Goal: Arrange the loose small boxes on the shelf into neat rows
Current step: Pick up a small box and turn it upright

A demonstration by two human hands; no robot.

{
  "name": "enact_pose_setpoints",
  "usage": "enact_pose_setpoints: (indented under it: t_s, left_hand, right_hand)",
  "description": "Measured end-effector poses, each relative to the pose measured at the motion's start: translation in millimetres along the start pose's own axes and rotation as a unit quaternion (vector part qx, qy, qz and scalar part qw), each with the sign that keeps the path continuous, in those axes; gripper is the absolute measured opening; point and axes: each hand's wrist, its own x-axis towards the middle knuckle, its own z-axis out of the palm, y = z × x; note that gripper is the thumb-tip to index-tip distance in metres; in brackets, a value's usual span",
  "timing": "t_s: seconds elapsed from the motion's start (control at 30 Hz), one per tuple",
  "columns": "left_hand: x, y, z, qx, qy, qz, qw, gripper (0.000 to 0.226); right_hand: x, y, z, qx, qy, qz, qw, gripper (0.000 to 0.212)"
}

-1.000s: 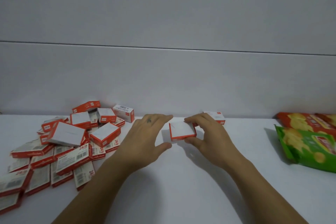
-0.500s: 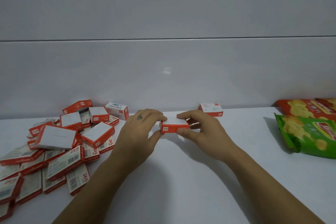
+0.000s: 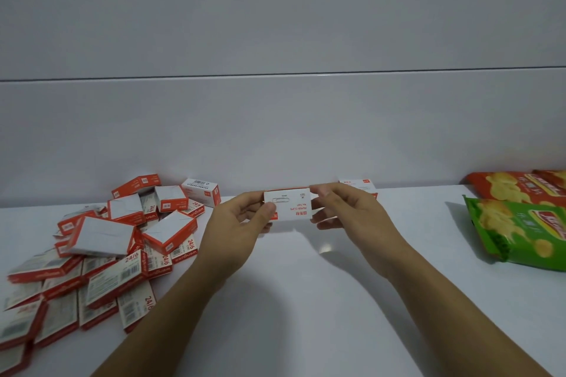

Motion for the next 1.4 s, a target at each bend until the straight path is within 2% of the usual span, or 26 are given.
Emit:
enact_pose_setpoints:
  t_s: [0.17,0.3,0.47,0.6,0.7,0.8,0.93,1.03,1.23,1.4]
  left_hand:
    - [-0.2,-4.3,1.0,0.024,-0.02,0.003,1.0,0.027]
    - [-1.6,-5.8,1.0,0.045,-0.062,0.024,0.997,0.029]
    - [-5.0,2.6,4.5,-0.054,-0.036,0.003,0.998,0.023]
    - [-4.6,7.6,3.5,-0.104,-0.002,-0.015,0.994,0.019]
    - [-4.8,7.6,1.5,-0.104,-0.009,0.006,0.994,0.022]
    - [-6.1,8.1,-0.4,-0.076,-0.014,0.026,0.997,0.028]
    - [-7.5,7.2,0.5,-0.035,-0.012,0.038,0.999,0.025]
    - [-7.2,4.4,1.1,0.016,-0.016,0.057,0.998,0.024]
    - [-10.7,-0.2,0.8,0.213,-0.045,0.138,0.966,0.061]
    - [-8.4,-5.2,3.0,0.249,-0.028,0.167,0.954,0.058]
  right_hand:
    - [-0.8,2.3,3.3,-0.016,0.002,-0.005,1.0,0.016]
    - [-0.9,6.2,4.7,-0.052,-0.017,-0.003,0.999,0.02]
    - [-3.6,8.6,9.0,-0.062,-0.057,0.0,0.996,0.019]
    - [-5.0,9.0,11.5,-0.073,-0.1,0.003,0.992,0.04]
    - [-7.7,5.3,14.4,-0.071,-0.099,0.006,0.993,0.015]
    - [-7.6,5.3,16.4,-0.071,-0.076,0.009,0.995,0.014]
    - [-8.3,6.8,16.8,-0.054,-0.082,0.021,0.995,0.005]
    - [-7.1,7.5,17.4,-0.052,-0.064,0.032,0.996,0.007]
    - [-0.5,5.2,7.0,0.014,0.031,0.065,0.997,0.014]
    - [0.7,4.2,4.2,0.058,0.026,0.084,0.994,0.016]
